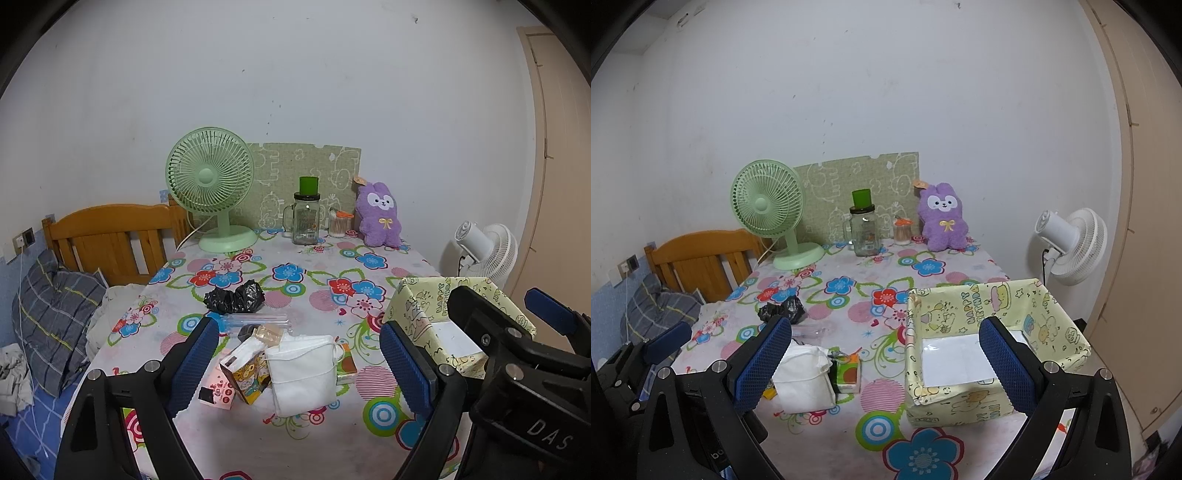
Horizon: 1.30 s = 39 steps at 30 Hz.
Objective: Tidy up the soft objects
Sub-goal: 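Reach the right tool to the white cloth pack and close on it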
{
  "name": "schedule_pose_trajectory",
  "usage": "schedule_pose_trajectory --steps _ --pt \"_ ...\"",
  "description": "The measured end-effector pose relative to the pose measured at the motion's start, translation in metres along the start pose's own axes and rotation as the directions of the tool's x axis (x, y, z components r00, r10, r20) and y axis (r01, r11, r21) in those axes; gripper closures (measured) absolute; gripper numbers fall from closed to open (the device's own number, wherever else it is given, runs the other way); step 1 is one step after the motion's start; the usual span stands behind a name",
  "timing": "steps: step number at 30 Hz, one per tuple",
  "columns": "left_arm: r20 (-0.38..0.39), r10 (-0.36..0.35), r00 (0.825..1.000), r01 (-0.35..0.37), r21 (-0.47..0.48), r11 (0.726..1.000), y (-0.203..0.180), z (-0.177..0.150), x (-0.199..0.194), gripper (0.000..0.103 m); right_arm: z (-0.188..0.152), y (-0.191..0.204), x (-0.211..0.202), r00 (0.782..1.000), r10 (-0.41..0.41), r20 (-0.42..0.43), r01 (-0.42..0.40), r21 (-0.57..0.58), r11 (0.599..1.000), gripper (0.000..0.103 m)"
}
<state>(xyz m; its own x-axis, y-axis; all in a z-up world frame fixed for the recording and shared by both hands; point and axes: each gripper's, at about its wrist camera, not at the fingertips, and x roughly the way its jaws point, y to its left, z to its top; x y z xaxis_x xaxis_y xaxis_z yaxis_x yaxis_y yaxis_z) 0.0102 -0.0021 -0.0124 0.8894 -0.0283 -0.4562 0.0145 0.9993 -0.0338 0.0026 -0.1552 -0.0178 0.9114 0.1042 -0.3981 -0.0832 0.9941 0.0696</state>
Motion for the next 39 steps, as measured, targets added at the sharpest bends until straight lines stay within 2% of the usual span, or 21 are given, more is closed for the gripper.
schedule_pose_trajectory --steps 22,39 --pt "-0.034 0.003 0.999 -0.003 0.012 1.000 0.017 -0.010 0.020 0.021 -0.007 0.025 0.033 0.998 0.031 -0.063 -0.031 0.002 1.000 0.006" --pt "-0.127 -0.011 0.992 0.012 0.005 1.000 0.041 -0.033 0.055 0.032 -0.033 0.051 0.070 0.987 0.042 -0.158 -0.044 -0.012 0.999 0.009"
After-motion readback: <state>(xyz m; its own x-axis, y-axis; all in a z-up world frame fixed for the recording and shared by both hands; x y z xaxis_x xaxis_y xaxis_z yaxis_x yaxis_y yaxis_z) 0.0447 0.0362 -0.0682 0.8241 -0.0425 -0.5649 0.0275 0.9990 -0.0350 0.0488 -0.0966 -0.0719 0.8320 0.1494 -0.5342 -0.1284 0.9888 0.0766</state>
